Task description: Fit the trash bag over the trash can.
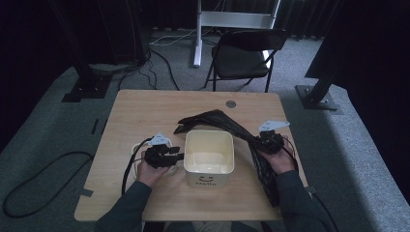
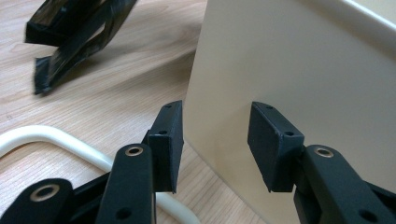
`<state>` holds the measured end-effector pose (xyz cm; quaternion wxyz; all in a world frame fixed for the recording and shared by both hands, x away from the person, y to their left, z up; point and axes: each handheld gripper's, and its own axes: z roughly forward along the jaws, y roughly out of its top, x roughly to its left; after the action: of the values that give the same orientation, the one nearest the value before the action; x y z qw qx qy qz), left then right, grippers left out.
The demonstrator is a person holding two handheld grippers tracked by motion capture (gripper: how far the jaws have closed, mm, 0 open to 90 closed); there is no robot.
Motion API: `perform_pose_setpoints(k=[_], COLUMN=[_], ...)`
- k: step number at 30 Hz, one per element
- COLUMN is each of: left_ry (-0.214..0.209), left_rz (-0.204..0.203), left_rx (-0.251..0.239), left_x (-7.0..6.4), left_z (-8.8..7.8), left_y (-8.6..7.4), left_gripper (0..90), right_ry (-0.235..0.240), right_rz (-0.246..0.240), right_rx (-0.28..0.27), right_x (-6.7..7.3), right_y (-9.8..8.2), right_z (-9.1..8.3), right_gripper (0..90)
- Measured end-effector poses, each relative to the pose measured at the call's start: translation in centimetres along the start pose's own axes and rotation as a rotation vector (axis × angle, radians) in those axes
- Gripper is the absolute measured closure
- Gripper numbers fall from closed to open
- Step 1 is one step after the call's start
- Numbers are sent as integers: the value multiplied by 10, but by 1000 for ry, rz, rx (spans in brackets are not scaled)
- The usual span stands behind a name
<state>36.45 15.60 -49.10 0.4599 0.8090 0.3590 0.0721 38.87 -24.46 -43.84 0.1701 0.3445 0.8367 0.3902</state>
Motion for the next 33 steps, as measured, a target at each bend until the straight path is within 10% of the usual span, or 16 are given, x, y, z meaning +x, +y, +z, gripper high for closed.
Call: perform_pose_setpoints(k=[33], left_ry=[-5], left_rz=[-13], left_rx=[-52], left_x=[1], left_z=[-16], left_y=[3], left_gripper=[560], right_ry=[89], right_rz=[-123], right_rx=[-152], right_x=[40], right_y=[110], right_z=[-1], right_gripper=[897])
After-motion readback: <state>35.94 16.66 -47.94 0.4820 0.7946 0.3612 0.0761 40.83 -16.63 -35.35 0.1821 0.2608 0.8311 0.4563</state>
